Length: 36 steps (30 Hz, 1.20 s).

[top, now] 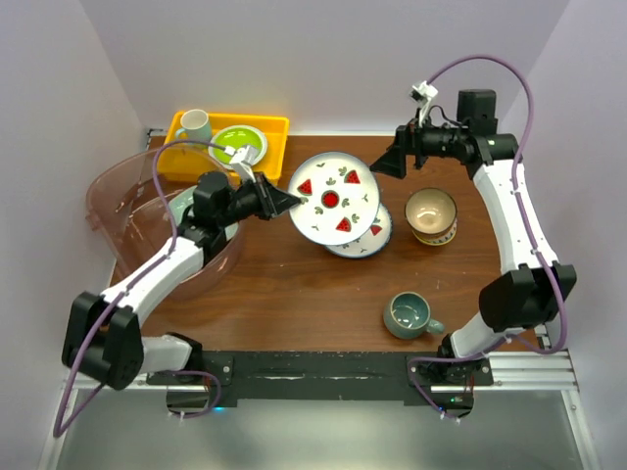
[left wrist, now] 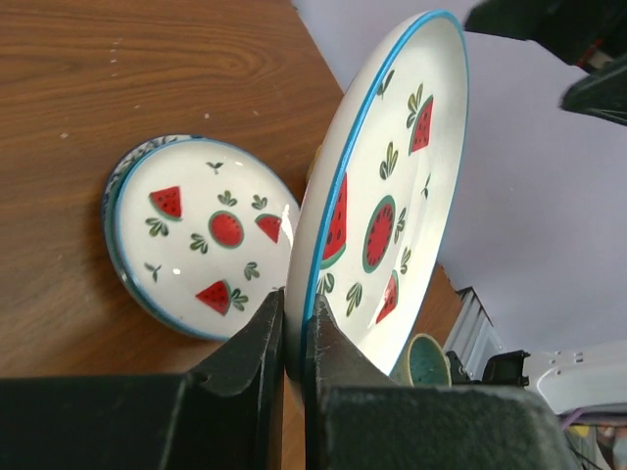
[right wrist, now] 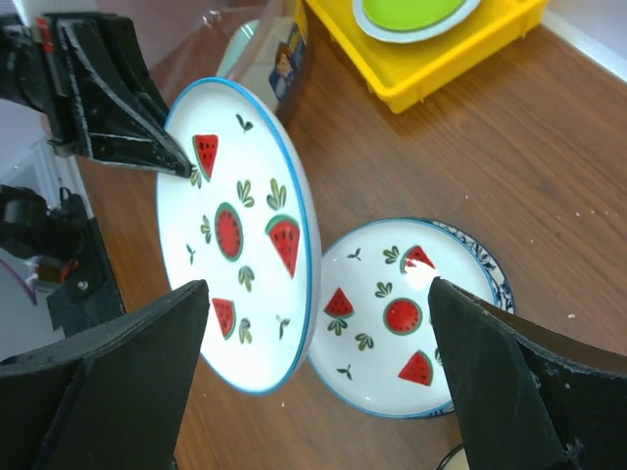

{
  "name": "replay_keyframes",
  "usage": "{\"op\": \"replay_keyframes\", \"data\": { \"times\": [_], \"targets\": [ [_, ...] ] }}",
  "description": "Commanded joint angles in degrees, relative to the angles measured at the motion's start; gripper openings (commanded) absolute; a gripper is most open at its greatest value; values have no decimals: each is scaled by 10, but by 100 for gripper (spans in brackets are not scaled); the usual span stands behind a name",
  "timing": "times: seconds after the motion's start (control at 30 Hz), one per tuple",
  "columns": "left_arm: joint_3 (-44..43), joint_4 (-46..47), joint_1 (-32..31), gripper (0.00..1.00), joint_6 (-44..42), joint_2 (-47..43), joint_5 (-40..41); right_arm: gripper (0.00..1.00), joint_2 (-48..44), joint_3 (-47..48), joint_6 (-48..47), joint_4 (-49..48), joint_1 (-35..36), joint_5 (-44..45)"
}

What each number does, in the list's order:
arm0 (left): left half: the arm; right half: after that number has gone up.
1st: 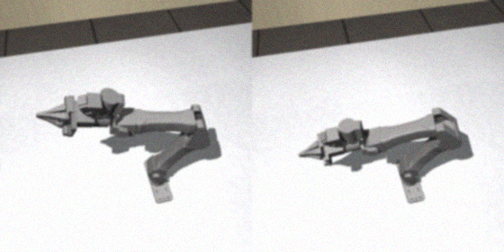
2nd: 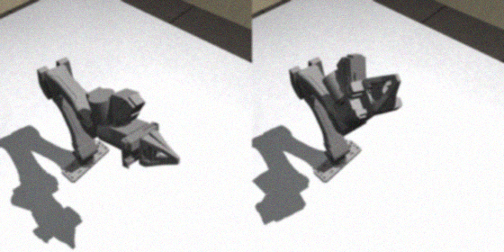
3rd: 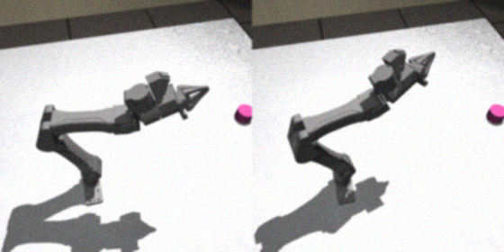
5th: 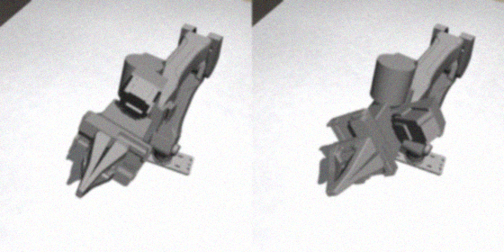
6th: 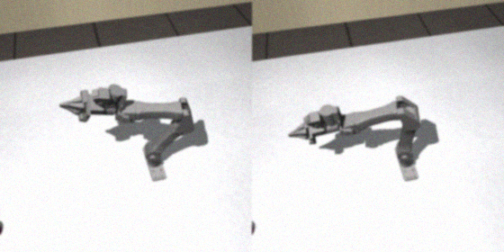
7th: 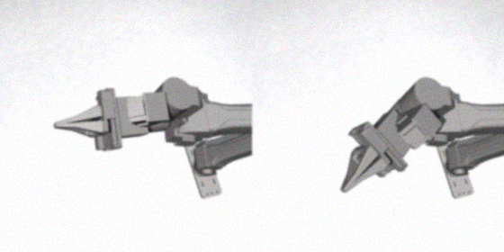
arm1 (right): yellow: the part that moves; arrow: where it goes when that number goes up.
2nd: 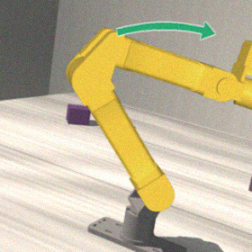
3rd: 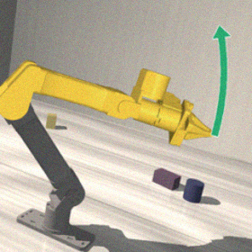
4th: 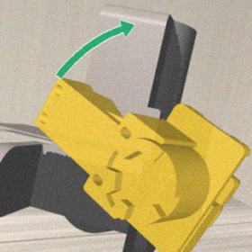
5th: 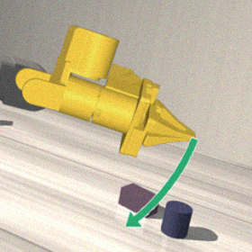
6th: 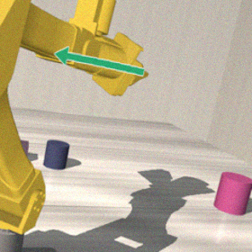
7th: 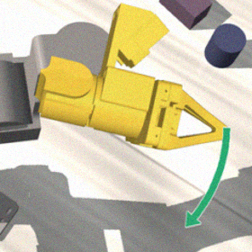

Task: Place the mixed dishes into the plastic bin
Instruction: Pick up the plate at the center of the board, then place the plate in the plastic bin.

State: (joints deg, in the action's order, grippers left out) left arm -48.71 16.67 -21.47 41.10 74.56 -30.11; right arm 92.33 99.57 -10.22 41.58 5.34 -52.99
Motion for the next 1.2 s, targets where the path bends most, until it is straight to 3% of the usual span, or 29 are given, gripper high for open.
{"op": "replay_keyframes", "data": {
  "times": [0.0,0.4,1.17],
  "targets": [
    [13,-20,15,0,21,-97,71,98,-42,-29,18,-19,-17,-47],
    [25,-123,95,0,26,-243,124,98,-99,-134,29,-67,-44,-60],
    [-50,-191,207,0,46,-240,145,98,-112,-203,23,-91,-46,-42]
  ]
}}
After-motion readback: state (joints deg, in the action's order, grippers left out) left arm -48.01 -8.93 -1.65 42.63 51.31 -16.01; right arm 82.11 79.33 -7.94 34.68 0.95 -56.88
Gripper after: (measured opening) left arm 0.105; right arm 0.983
